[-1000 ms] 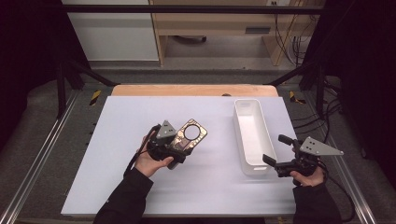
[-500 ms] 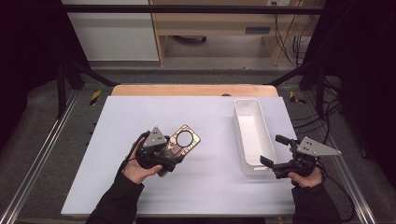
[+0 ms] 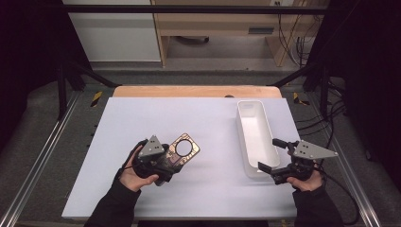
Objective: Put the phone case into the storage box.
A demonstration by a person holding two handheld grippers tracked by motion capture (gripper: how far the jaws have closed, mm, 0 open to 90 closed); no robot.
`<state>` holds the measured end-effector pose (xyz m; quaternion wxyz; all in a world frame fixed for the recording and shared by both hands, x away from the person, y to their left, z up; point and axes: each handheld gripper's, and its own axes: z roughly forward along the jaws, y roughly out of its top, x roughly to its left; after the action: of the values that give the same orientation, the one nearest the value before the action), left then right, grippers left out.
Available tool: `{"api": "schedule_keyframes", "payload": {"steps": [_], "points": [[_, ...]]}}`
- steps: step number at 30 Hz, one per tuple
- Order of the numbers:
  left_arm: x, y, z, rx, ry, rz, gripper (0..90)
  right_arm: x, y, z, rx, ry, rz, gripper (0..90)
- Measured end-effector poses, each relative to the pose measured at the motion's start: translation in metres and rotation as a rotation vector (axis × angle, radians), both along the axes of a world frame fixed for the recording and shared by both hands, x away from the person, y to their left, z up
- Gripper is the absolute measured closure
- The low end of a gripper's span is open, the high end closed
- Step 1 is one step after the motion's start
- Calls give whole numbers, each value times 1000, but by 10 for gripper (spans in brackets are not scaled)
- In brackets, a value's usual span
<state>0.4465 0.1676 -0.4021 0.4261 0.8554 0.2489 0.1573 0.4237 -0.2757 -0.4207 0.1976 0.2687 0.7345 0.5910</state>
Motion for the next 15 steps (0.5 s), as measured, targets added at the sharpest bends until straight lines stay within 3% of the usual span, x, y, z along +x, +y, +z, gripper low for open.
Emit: {"api": "schedule_keyframes", "payload": {"steps": [15], "points": [[-3,-8,-4,16,13,-62,115,0,20,0,-52,9,70,5]]}}
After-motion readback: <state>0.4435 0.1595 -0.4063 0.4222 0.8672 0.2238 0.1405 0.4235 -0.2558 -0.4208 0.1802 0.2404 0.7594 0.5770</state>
